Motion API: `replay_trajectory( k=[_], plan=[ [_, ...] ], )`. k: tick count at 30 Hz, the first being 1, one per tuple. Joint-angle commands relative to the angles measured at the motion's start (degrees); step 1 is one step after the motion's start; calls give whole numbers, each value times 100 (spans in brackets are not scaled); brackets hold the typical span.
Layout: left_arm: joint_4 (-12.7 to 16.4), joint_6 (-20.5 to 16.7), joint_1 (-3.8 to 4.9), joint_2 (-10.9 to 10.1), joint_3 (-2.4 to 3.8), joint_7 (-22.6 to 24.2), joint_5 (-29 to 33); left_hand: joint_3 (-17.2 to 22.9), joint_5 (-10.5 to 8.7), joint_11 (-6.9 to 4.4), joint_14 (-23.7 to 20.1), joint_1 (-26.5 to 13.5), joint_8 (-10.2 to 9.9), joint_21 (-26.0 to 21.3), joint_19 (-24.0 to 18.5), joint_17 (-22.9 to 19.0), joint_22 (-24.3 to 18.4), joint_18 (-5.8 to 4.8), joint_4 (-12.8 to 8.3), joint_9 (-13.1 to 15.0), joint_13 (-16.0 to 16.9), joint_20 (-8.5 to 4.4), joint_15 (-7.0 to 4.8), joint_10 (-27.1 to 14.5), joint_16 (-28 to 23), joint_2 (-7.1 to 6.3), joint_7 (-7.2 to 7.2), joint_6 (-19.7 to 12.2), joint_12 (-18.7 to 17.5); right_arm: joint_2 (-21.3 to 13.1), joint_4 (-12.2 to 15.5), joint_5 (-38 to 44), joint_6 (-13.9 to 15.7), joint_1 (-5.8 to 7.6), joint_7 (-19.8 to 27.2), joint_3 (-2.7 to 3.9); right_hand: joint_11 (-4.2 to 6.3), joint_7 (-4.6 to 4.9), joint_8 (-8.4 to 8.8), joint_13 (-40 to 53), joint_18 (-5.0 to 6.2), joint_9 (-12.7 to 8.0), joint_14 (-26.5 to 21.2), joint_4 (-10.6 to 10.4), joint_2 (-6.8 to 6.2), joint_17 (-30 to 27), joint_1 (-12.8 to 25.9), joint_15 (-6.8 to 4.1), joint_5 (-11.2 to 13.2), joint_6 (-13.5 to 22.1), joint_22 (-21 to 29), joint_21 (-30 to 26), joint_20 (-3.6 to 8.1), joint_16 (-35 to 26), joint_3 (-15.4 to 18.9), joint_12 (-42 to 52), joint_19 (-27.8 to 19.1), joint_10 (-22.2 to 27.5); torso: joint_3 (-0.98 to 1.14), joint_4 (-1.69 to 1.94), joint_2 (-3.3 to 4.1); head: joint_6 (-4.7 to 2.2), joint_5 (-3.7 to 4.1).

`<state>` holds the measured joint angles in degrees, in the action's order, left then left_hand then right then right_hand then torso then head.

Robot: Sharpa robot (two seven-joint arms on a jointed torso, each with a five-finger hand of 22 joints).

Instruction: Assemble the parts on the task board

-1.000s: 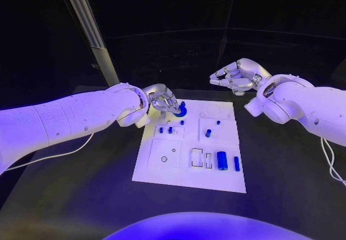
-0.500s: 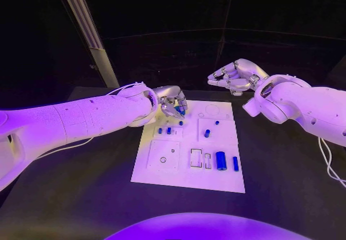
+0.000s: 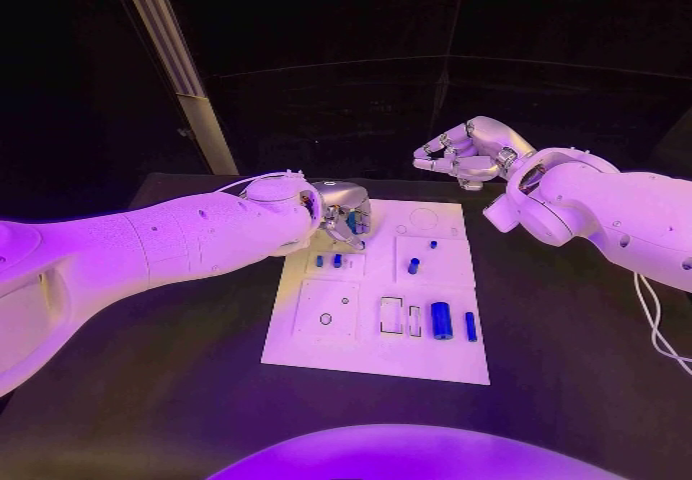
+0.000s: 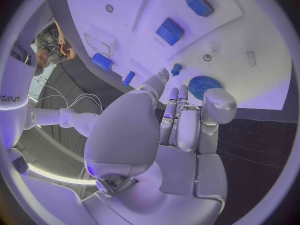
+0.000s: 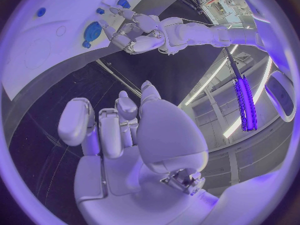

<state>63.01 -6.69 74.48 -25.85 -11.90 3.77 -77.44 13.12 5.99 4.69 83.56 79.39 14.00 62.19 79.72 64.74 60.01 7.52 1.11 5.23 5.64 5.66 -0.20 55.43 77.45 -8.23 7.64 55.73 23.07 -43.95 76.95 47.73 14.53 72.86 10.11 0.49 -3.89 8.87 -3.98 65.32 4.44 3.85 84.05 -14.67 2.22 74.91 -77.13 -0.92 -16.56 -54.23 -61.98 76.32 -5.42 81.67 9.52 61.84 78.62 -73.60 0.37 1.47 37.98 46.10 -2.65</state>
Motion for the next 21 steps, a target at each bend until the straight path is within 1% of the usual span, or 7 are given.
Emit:
replay_trajectory(
  k=[1,6,7,9,12,17,21],
  plan=[
    [-44,291,-13,44,2,-23,-346,17,-10,-8,68,2,-44,75,63,33,79,-107,-34,-11,-30,1,4,75,39,65,-7,73,-50,11,4,3,-28,11,58,4,8,2,-19,5,82,5,325,-7,59,325,-2,18,-20,35,-9,-21,18,-25,33,7,-22,27,1,2,-4,-5,4],
    [-124,323,-51,101,4,-20,-426,138,-2,-18,87,55,-76,114,77,38,127,-113,-70,-28,-98,-15,-9,177,60,135,-15,175,-139,16,4,3,-31,10,60,4,8,1,-20,5,82,5,325,-7,62,325,-6,18,-23,35,-9,-21,18,-26,34,7,-22,27,0,2,-4,-9,12],
    [-144,325,-60,115,5,-18,-447,169,-1,-19,89,66,-85,122,79,39,137,-115,-80,-32,-113,-17,-10,192,64,145,-16,192,-161,16,5,3,-32,10,60,4,8,1,-20,5,82,5,325,-7,62,325,-6,18,-23,35,-9,-21,18,-26,34,7,-22,27,-2,3,-2,-18,10],
    [-177,327,-77,141,6,-17,-476,234,1,-19,96,86,-104,145,84,48,165,-119,-99,-42,-140,-20,-11,225,76,163,-14,219,-202,17,6,3,-32,10,61,4,8,1,-20,5,82,5,325,-7,62,325,-6,18,-23,35,-9,-21,18,-26,34,7,-22,27,0,5,-2,-20,8],
    [-212,321,-93,174,7,-15,-496,314,1,-21,98,105,-131,160,86,41,186,-122,-124,-55,-166,-22,-12,266,80,176,-13,242,-248,18,10,3,-32,10,61,4,8,1,-20,5,82,5,325,-7,62,325,-6,18,-23,35,-9,-21,18,-26,34,7,-22,27,6,-1,-1,-17,7],
    [-272,329,-119,228,8,-22,-512,495,3,-23,97,122,-195,172,80,22,211,-123,-171,-83,-194,-25,-14,347,84,189,-10,267,-340,23,12,3,-26,10,61,4,9,1,-20,4,83,5,325,-6,66,326,-10,18,-26,35,-7,-22,18,-25,34,6,-22,28,2,1,-5,-9,16],
    [-316,334,-131,251,8,-45,-516,617,1,-19,93,92,-241,173,72,6,222,-123,-188,-101,-198,-24,-10,382,87,180,-4,282,-412,23,13,3,-26,10,59,4,9,1,-20,4,83,5,325,-6,66,326,-10,18,-26,35,-7,-22,18,-25,34,6,-22,28,3,5,-4,-10,21]
  ],
)
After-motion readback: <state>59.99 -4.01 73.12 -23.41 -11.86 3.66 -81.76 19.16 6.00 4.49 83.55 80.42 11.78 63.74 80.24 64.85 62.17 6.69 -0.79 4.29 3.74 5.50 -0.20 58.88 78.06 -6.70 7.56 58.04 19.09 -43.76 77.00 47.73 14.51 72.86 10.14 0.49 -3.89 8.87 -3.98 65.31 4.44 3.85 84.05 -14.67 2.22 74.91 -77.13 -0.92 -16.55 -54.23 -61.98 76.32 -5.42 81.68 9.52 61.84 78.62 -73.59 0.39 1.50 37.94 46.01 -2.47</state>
